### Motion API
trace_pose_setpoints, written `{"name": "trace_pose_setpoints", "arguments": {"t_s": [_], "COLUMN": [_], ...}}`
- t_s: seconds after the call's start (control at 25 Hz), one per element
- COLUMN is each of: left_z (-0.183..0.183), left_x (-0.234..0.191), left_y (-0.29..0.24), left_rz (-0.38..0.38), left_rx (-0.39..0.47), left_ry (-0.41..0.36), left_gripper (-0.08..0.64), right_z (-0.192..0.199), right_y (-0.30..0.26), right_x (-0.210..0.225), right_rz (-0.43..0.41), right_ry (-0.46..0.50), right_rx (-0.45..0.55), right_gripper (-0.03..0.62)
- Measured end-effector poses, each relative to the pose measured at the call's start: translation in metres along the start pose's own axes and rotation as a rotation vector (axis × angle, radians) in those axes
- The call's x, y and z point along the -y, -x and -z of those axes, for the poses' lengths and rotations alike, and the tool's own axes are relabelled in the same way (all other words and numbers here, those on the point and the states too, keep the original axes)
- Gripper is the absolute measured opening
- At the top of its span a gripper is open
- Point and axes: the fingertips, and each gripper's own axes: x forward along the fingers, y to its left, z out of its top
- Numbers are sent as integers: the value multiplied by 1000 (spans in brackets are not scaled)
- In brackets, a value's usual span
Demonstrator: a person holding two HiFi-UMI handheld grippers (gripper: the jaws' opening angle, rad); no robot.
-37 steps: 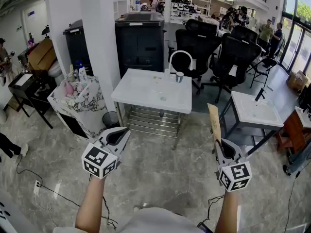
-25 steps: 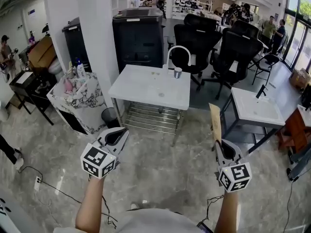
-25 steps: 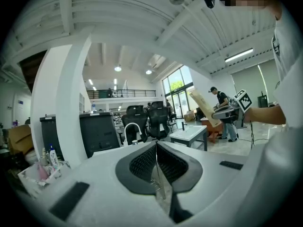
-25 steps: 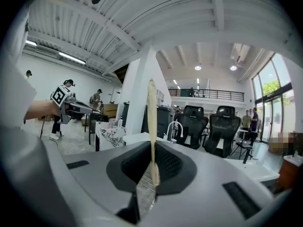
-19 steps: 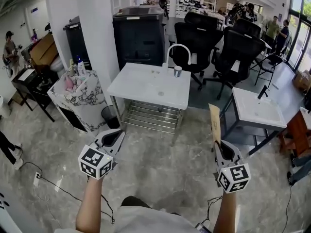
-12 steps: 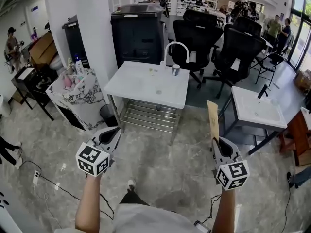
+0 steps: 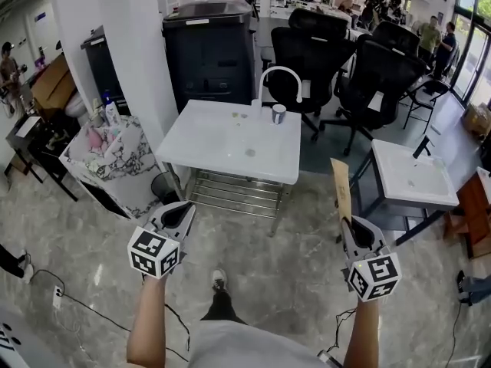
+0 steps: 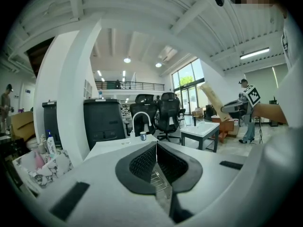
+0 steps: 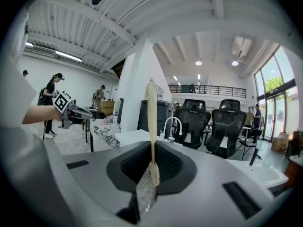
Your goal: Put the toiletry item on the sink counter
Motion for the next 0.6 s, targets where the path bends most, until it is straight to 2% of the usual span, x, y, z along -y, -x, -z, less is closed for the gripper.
{"name": "trace_pose_setpoints", "arguments": {"t_s": [0.28, 0.6], "left_z": [-7, -3], "left_x": [-103, -215], "left_y": [-66, -133], "left_rz": [15, 57], "left_rx": [-14, -26], "left_ry": [-30, -7], "left_gripper": [11, 11], "right_z": [-30, -56], "right_y": [-127, -266], "right_x": [-11, -35], "right_rz": [3, -9], "right_ry": [4, 44], "right_rx": [-21, -75], "right_gripper": [26, 27]}}
